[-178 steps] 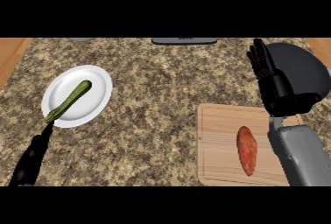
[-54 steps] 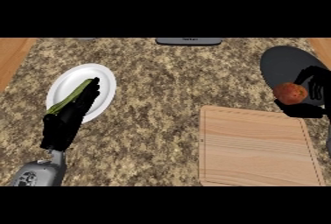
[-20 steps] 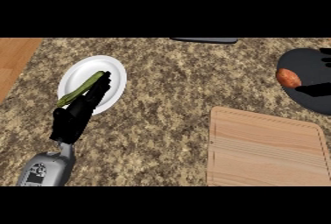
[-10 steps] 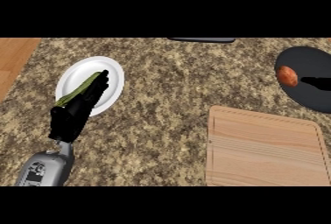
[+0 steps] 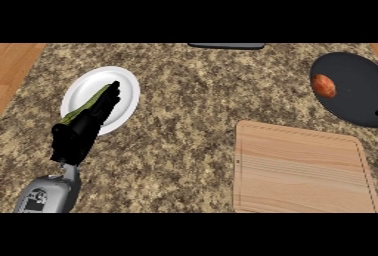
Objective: Pick the sweet potato from the cutting board and place it in the pan
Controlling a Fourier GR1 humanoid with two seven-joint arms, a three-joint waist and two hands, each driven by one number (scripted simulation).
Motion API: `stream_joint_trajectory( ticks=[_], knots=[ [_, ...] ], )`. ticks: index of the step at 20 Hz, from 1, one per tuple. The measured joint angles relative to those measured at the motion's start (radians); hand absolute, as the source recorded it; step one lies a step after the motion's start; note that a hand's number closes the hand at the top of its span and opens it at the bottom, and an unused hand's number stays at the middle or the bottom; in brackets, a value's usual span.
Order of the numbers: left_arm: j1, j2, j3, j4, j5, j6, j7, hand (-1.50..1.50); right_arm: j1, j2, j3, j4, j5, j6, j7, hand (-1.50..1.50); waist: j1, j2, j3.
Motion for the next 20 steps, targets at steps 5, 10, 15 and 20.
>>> stream_joint_trajectory(
  ticks=[5, 10, 15, 20],
  knots=[
    [0.025, 0.003, 0.002, 0.001, -0.001, -0.005, -0.012, 0.0, 0.08, -0.011, -0.016, -0.014, -0.017, 0.066, -0.101, -1.5, -0.007, -0.005, -0.001],
    [0.027, 0.002, 0.003, -0.01, -0.004, -0.003, 0.004, 0.0, 0.146, -0.009, -0.026, -0.023, -0.029, 0.083, -0.13, -1.5, -0.013, -0.01, -0.002],
    [0.033, -0.002, 0.008, -0.008, -0.009, 0.005, -0.001, 0.0, 0.205, -0.002, -0.026, -0.043, -0.036, 0.095, -0.154, -1.5, -0.021, -0.014, -0.002],
    [0.026, -0.001, 0.018, -0.001, -0.001, -0.002, 0.007, 0.0, 0.263, 0.018, -0.019, -0.064, -0.035, 0.084, -0.185, -1.5, -0.027, -0.017, -0.002]
  ],
)
